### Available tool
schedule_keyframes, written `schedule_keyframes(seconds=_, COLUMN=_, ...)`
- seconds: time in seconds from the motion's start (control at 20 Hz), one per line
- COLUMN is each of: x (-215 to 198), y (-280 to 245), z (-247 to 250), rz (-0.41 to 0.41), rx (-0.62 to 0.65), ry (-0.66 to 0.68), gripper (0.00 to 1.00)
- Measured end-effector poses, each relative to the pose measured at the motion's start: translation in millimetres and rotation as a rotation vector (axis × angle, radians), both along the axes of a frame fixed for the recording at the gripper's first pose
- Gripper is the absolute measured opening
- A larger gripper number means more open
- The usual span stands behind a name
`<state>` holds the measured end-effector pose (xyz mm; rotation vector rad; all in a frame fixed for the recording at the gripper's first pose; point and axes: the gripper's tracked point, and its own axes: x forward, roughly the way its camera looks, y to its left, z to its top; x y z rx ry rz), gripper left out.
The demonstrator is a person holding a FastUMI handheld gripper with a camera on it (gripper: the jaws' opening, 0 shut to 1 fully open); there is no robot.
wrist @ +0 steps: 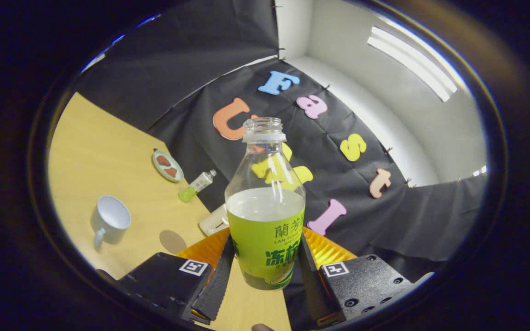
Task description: Take the bottle from table, then pour the juice into the cup, finally place the bottle on the coaster
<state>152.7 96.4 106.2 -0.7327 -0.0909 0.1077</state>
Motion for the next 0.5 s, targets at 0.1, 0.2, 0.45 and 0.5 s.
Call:
schedule_keyframes(seconds=0.1, x=1, y=3, z=12, rz=0.046, rx=0.134, ry=0.035, gripper=0.76)
schedule_keyframes(seconds=0.2, x=6, y=6, z=27, rz=0.082, rx=0.243, ry=0.072, gripper=0.76)
schedule_keyframes(seconds=0.45, x=36, y=15, z=64, rz=0.142, rx=0.451, ry=0.092, gripper=0.76)
schedule_keyframes(seconds=0.5, x=42, y=22, z=65, rz=0.158, rx=0.484, ry=0.099, gripper=0.76)
